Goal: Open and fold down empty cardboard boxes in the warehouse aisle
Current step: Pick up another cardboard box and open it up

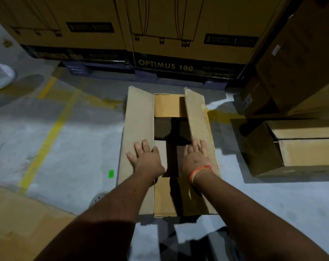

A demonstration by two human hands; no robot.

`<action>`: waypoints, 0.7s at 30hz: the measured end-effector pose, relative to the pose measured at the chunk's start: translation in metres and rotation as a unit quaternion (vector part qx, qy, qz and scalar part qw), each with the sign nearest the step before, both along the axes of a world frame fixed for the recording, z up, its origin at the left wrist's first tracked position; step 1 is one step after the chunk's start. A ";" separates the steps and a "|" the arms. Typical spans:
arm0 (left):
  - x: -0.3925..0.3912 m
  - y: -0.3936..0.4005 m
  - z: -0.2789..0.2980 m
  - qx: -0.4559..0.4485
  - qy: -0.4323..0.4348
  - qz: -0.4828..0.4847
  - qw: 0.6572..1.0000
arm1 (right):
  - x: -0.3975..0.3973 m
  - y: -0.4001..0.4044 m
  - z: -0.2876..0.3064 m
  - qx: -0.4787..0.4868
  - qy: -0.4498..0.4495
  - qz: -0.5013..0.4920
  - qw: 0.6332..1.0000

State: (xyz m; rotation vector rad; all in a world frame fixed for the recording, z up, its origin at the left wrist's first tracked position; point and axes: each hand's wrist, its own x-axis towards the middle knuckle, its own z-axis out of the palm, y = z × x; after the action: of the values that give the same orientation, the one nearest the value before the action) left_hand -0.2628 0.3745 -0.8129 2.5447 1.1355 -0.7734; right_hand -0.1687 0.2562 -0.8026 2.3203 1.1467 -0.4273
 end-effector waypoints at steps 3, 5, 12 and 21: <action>-0.004 0.005 -0.008 -0.050 -0.022 0.098 0.994 | 0.013 -0.009 0.017 0.006 -0.067 -0.074 0.995; -0.006 0.007 -0.016 -0.072 -0.038 0.138 0.987 | 0.031 -0.024 0.015 0.000 -0.069 -0.127 0.989; -0.007 0.010 -0.053 -0.110 -0.091 0.195 0.970 | 0.072 -0.066 -0.027 0.078 0.172 -0.262 0.947; 0.007 0.013 -0.094 -0.300 -0.262 0.319 0.860 | 0.083 -0.072 -0.067 0.231 0.431 -0.366 0.792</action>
State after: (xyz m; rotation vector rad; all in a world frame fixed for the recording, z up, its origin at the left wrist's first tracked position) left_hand -0.2559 0.3871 -0.9067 1.5551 1.1828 -0.1801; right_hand -0.0859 0.1843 -0.8693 3.0602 0.6278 -1.8185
